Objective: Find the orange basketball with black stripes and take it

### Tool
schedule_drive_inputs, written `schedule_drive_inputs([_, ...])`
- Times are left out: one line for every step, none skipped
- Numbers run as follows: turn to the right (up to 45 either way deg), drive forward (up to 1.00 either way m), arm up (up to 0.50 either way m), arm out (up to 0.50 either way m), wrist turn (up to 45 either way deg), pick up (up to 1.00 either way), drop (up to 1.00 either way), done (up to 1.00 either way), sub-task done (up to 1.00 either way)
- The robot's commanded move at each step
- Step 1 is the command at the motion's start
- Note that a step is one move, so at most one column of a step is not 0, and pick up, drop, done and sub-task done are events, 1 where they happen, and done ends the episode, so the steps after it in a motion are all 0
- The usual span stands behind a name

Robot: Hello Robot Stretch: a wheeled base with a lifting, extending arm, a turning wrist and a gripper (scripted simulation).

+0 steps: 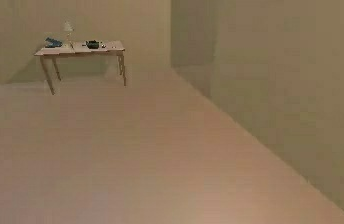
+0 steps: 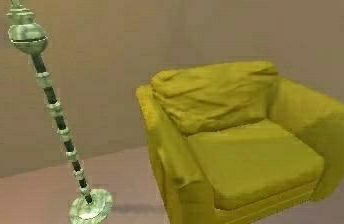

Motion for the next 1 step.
schedule_drive_inputs([0.0,1.00,0.00,0.00,0.0,0.00,0.00,0.00,0.00])
